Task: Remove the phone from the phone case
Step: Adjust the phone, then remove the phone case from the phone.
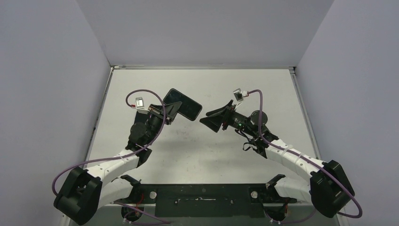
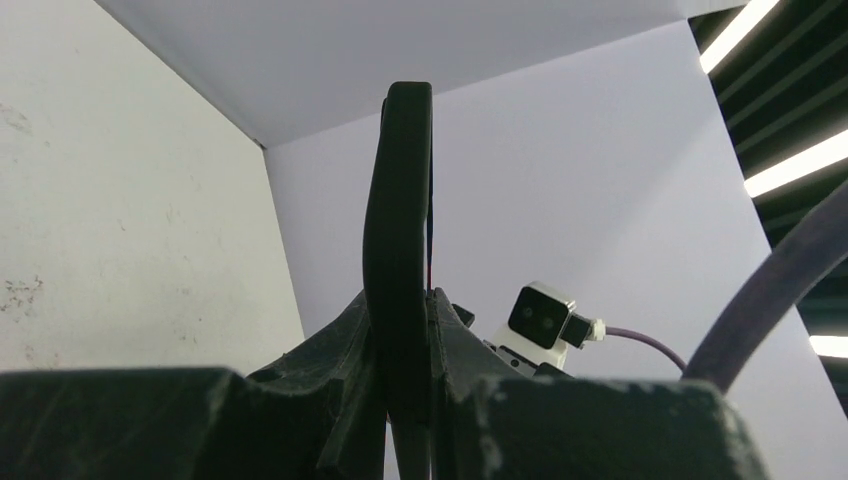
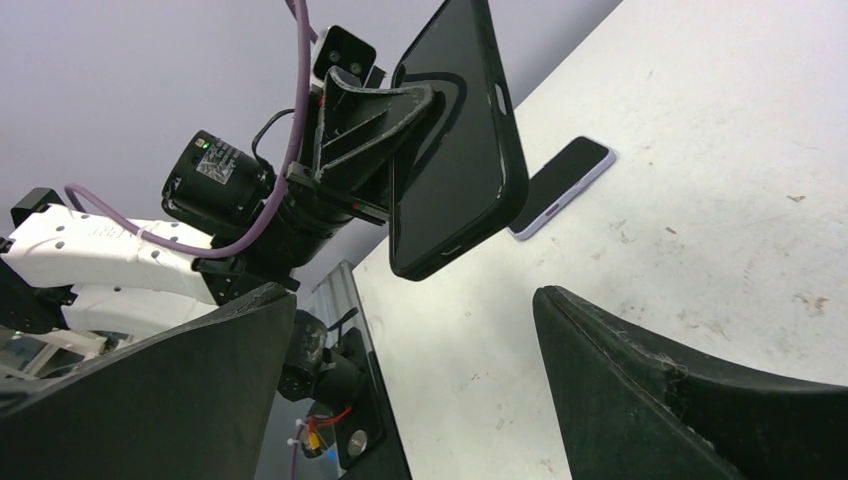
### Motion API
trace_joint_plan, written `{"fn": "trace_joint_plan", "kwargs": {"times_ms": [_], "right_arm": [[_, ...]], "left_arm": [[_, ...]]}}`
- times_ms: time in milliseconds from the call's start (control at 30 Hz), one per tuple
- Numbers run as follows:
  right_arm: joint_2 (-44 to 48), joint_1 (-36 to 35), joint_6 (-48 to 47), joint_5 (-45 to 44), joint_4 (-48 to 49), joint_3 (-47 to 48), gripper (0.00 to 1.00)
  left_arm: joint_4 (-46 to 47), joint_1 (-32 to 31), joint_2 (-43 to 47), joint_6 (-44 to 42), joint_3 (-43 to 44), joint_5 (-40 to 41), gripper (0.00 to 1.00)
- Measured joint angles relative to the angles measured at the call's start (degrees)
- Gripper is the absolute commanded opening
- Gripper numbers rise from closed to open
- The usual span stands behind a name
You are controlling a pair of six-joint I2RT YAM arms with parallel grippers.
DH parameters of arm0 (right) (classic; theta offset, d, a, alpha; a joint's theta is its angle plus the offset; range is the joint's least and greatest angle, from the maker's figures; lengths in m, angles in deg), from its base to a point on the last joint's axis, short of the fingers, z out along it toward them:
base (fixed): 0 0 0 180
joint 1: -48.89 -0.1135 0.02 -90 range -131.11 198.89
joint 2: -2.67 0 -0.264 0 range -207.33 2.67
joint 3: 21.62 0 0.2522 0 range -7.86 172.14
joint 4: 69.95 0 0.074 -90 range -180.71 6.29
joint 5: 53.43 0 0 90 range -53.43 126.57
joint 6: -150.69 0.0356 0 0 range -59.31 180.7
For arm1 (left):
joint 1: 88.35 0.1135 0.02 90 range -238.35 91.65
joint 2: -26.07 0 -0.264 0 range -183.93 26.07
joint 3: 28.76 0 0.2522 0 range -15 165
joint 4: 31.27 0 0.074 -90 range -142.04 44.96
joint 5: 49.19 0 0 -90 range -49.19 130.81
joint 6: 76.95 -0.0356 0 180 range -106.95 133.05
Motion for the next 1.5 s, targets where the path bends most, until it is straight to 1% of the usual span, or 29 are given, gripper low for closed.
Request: {"fn": "trace_joint_plan", "kwargs": {"times_ms": [100,200,367,567,633,767,867,1000,1167,1500], "right_arm": [[-2.4,-1.1,1.6,-0.3,3.0,0.0,0.88],[-4.5,-2.3,2.5,-0.9,5.4,0.0,0.83],[-8.2,-3.8,3.5,-1.1,8.2,0.7,0.67],[-9.7,-4.2,3.7,-1.0,9.9,2.1,0.51],[-10.0,-4.2,3.7,-1.0,10.8,2.7,0.44],[-10.8,-4.1,3.7,-0.5,12.3,3.0,0.26],[-11.7,-4.1,4.2,-0.1,13.2,3.1,0.16],[-12.1,-4.0,5.1,0.8,14.4,3.7,0.00],[-12.7,-3.6,2.9,3.1,14.0,5.4,0.00],[-12.7,-3.0,-6.0,7.0,11.0,8.7,0.00]], "left_arm": [[0.1,-0.3,-0.1,1.9,-0.4,2.0,0.00],[1.2,-0.7,-0.7,3.8,-0.4,2.9,0.00],[2.4,-2.0,-2.0,5.9,-0.4,4.2,0.00],[4.2,-2.5,-3.8,8.0,-0.4,4.4,0.00],[4.5,-2.6,-3.9,8.5,-0.4,4.6,0.00],[5.6,-2.7,-3.9,9.2,-0.3,4.6,0.00],[5.7,-2.7,-3.9,9.5,-0.3,4.8,0.00],[6.6,-2.7,-3.9,10.7,-0.3,5.1,0.00],[7.0,-2.5,-4.2,12.8,-0.2,5.2,0.00],[5.3,-1.3,-4.4,14.5,2.1,2.9,0.00]]}}
